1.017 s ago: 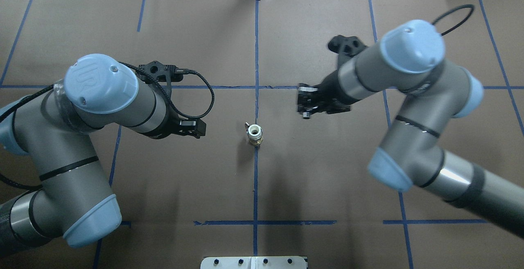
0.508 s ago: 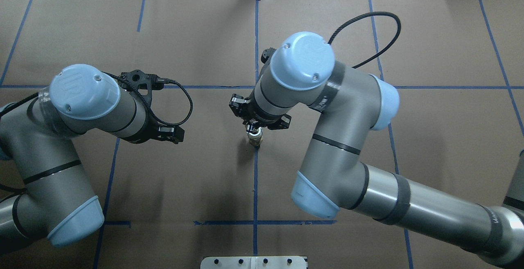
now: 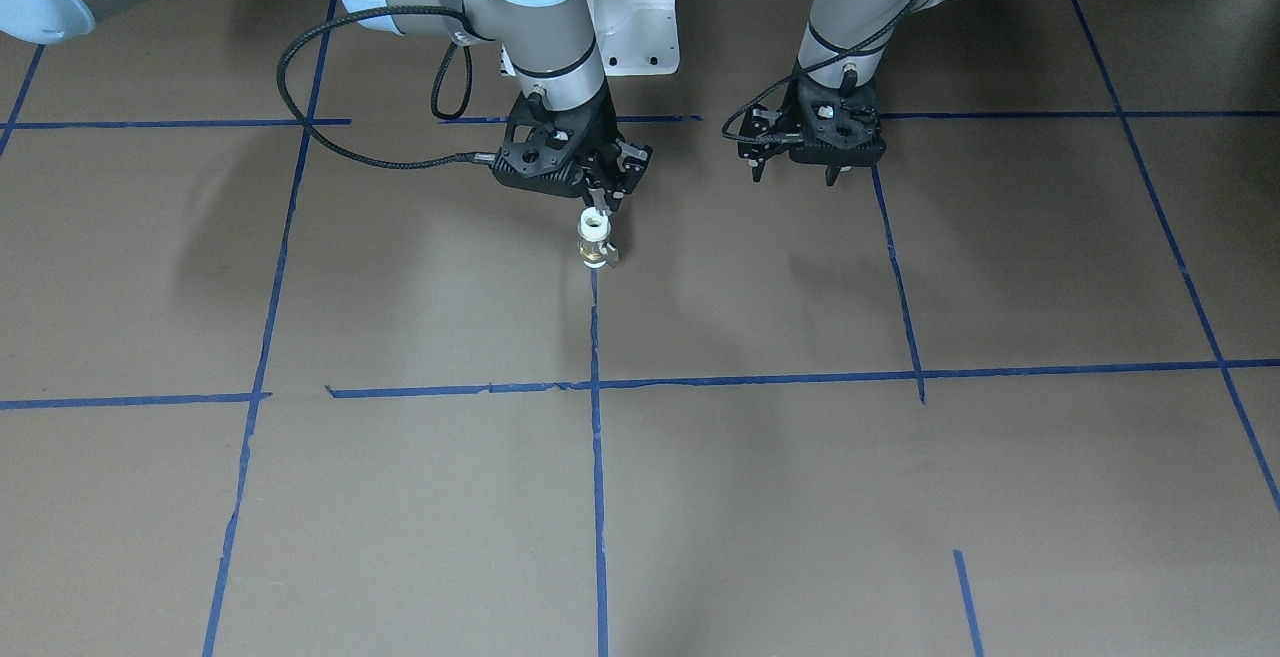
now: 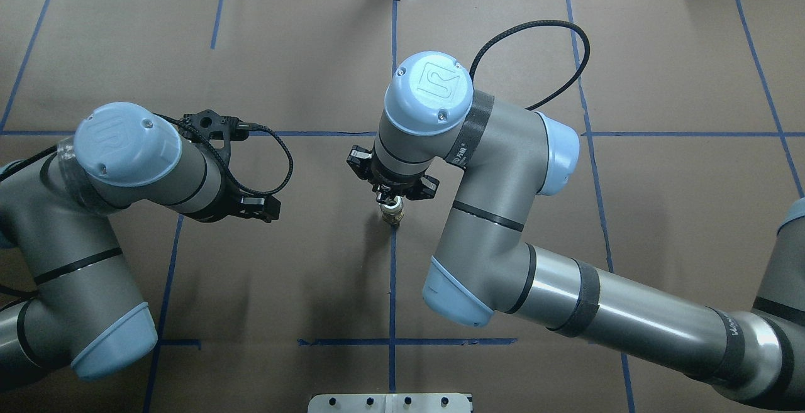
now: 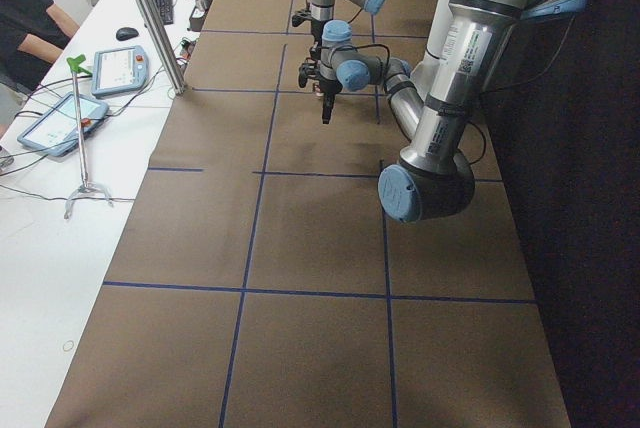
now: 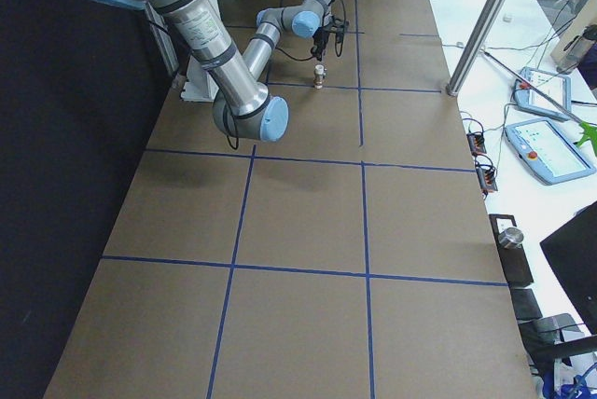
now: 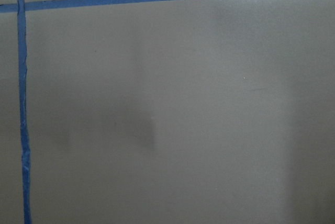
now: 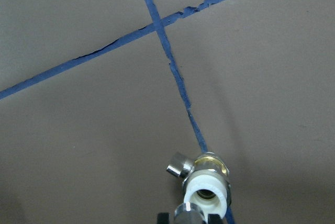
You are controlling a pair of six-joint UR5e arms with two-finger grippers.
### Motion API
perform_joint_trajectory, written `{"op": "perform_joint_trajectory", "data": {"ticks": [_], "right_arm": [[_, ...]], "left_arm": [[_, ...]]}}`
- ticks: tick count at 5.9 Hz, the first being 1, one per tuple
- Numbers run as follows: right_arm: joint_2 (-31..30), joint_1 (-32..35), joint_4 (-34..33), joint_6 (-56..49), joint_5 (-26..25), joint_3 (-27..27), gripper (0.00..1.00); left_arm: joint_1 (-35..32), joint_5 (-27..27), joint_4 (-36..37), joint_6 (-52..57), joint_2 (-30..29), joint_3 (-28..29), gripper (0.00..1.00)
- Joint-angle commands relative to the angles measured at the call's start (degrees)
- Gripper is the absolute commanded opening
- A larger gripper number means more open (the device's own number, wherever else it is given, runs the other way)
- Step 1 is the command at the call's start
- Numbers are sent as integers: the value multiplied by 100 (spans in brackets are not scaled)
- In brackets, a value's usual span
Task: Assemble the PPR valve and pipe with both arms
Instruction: 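Lower the chrome fitting onto the valve top with the right gripper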
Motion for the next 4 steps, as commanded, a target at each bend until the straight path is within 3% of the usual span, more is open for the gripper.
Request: {"op": "perform_joint_trajectory", "data": {"ticks": [1, 4], "right_arm": [[1, -37, -46, 6, -10, -42, 0], [-8, -63, -37, 7, -10, -113, 0]], "left_arm": [[7, 0, -1, 4, -5, -5, 93], [24, 0, -1, 4, -14, -5, 93]]}}
